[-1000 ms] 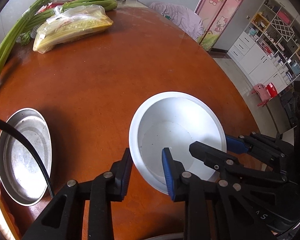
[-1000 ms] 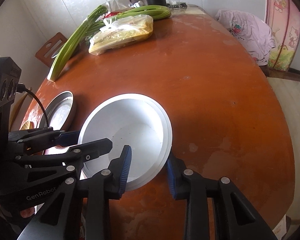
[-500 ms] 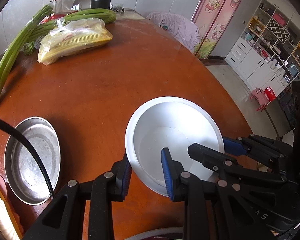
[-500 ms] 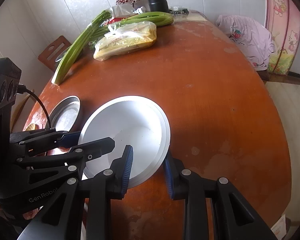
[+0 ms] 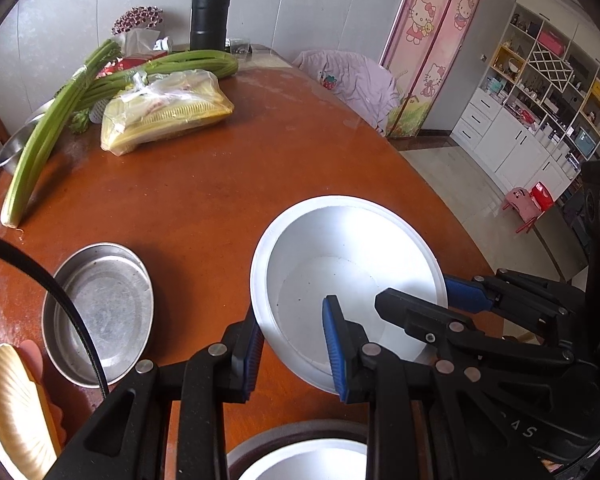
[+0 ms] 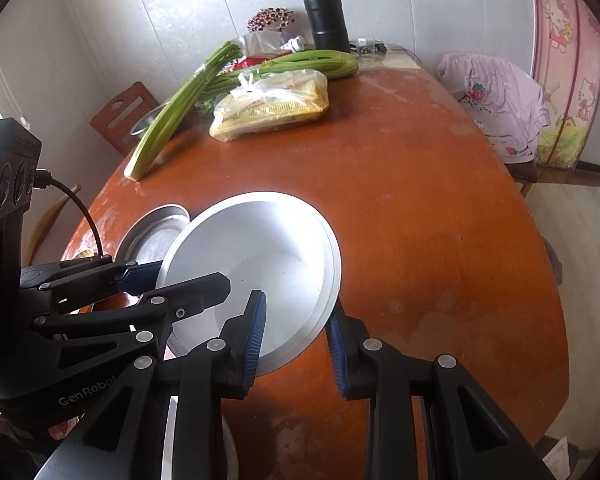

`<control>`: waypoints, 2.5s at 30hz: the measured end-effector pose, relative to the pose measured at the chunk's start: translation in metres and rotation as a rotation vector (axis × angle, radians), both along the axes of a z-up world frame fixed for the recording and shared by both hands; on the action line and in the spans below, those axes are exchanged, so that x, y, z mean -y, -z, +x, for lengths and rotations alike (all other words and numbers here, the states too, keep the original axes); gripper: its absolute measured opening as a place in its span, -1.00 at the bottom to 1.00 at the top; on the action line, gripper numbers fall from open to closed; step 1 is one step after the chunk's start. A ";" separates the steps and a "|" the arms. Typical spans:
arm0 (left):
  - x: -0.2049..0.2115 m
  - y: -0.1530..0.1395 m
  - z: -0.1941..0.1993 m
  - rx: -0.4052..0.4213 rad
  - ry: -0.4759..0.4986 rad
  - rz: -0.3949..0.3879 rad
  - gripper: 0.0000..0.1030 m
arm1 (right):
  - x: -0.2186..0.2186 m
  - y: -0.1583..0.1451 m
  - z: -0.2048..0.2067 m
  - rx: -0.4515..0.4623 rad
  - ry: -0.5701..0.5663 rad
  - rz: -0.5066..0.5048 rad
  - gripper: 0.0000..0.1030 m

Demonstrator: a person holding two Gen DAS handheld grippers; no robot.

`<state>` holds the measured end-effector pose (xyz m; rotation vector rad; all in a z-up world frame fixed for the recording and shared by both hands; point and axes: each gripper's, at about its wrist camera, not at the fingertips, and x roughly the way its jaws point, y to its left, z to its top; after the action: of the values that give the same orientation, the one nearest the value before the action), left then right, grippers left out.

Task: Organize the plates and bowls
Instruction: 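Lift the red-printed bowl and carry it over the nested bowls with the right gripper, then lower the red-printed bowl into the white bowl inside the steel bowl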

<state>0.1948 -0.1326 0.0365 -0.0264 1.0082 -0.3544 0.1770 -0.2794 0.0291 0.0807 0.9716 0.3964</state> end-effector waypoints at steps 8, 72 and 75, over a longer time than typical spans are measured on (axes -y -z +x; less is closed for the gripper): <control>-0.012 -0.019 -0.031 0.046 -0.023 0.006 -0.46 | -0.013 -0.019 -0.025 0.041 -0.026 0.006 -0.39; -0.051 0.026 -0.139 0.023 -0.088 0.065 -0.42 | -0.064 0.018 -0.126 -0.001 -0.150 -0.052 -0.36; -0.052 0.027 -0.139 0.020 -0.088 0.063 -0.42 | -0.065 0.018 -0.126 0.002 -0.149 -0.057 -0.36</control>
<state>0.0558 -0.0806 0.0100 -0.0108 0.9941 -0.2420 0.0508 -0.2143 0.0111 -0.0436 0.9898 0.5048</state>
